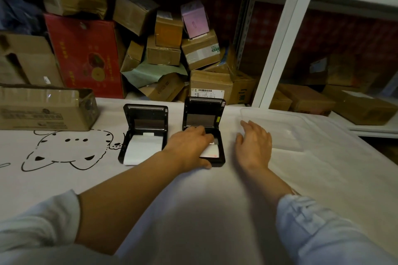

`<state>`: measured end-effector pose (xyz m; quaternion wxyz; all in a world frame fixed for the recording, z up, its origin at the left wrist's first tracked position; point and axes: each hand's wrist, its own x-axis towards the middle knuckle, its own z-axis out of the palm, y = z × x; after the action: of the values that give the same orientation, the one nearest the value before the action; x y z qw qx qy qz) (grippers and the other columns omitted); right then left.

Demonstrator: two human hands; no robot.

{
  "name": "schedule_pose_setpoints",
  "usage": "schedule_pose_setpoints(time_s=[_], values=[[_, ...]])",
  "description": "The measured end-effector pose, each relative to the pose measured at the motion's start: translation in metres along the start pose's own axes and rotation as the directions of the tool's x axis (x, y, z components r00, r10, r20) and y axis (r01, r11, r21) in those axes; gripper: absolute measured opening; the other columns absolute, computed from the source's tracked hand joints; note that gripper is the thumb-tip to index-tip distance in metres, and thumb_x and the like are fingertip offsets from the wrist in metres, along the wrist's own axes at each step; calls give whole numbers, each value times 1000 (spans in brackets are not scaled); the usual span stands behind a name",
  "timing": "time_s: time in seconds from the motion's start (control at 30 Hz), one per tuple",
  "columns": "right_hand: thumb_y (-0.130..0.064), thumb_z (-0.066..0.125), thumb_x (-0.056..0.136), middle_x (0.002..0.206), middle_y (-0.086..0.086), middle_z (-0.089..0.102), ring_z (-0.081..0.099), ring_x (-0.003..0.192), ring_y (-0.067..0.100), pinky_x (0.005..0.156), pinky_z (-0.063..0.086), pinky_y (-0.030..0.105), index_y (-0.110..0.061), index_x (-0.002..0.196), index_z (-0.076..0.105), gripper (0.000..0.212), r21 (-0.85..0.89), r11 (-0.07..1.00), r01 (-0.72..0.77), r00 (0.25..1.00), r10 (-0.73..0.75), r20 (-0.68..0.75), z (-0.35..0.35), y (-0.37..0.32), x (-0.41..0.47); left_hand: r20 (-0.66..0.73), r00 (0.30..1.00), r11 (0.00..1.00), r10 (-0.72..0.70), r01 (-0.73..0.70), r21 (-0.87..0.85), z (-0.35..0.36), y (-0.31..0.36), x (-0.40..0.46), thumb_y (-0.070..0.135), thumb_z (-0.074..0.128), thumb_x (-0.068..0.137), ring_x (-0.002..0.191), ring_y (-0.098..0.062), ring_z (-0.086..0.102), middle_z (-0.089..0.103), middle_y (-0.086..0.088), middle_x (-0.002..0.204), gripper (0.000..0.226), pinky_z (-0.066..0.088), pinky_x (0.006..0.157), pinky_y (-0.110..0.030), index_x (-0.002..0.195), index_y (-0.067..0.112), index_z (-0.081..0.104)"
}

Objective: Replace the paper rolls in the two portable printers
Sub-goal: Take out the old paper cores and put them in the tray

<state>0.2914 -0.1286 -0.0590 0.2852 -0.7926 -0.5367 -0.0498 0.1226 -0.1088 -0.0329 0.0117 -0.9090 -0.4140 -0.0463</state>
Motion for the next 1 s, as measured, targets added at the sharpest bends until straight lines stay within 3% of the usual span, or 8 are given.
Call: schedule_pose_setpoints(time_s=[0.07, 0.13, 0.23, 0.37, 0.47, 0.8, 1.0], values=[[-25, 50, 98, 135, 2, 56, 47, 126, 20, 109, 33, 34, -21, 132, 55, 35, 34, 993, 109, 994, -109, -27, -3, -4, -7, 25, 999, 1000, -29, 29, -4, 3, 1, 3, 49, 63, 82, 125, -24, 43, 46, -4, 137, 66, 43, 97, -37, 138, 23, 40], [-27, 52, 96, 120, 0, 64, 56, 109, 17, 88, 45, 29, -24, 121, 64, 27, 72, 988, 135, 991, -135, 3, -2, -13, -15, 49, 998, 999, -39, 39, -9, 6, 4, 6, 48, 61, 84, 123, -24, 46, 49, -4, 135, 63, 42, 97, -37, 137, 22, 41], [-34, 54, 94, 105, -2, 68, 61, 92, 17, 69, 45, 25, -25, 106, 69, 21, 151, 987, 57, 986, -80, 148, 5, -25, -20, 79, 995, 996, -54, 59, -69, 5, 3, 8, 49, 59, 85, 122, -24, 49, 53, -3, 135, 61, 42, 97, -36, 138, 24, 43], [-33, 60, 92, 105, -1, 70, 62, 91, 19, 68, 44, 26, -24, 107, 72, 21, 213, 973, -94, 959, 31, 282, 8, -30, -11, 153, 987, 993, -53, 69, -99, -3, -8, 7, 40, 56, 91, 128, -23, 45, 47, -3, 142, 56, 39, 104, -35, 142, 23, 40], [-34, 62, 90, 106, 0, 70, 62, 92, 19, 72, 49, 29, -21, 107, 72, 23, 186, 975, -119, 940, 50, 339, 7, -30, -6, 155, 986, 991, -62, 79, -107, -4, -9, 8, 29, 54, 93, 127, -25, 45, 47, -5, 142, 50, 39, 105, -34, 142, 23, 41], [-31, 59, 92, 108, 5, 67, 62, 96, 23, 69, 46, 28, -19, 113, 67, 25, 33, 991, -128, 926, 107, 363, 1, -43, 3, 107, 992, 988, -72, 86, -131, 0, -10, 6, 28, 54, 92, 127, -22, 46, 48, -2, 142, 50, 39, 104, -32, 141, 24, 41], [-27, 57, 93, 112, 4, 67, 61, 95, 22, 75, 51, 31, -18, 112, 70, 24, 173, 971, -163, 916, 84, 392, 1, -36, 1, 38, 994, 975, -104, 110, -194, 2, -13, 9, 21, 55, 92, 121, -21, 52, 55, -1, 135, 41, 44, 102, -34, 133, 25, 52]])
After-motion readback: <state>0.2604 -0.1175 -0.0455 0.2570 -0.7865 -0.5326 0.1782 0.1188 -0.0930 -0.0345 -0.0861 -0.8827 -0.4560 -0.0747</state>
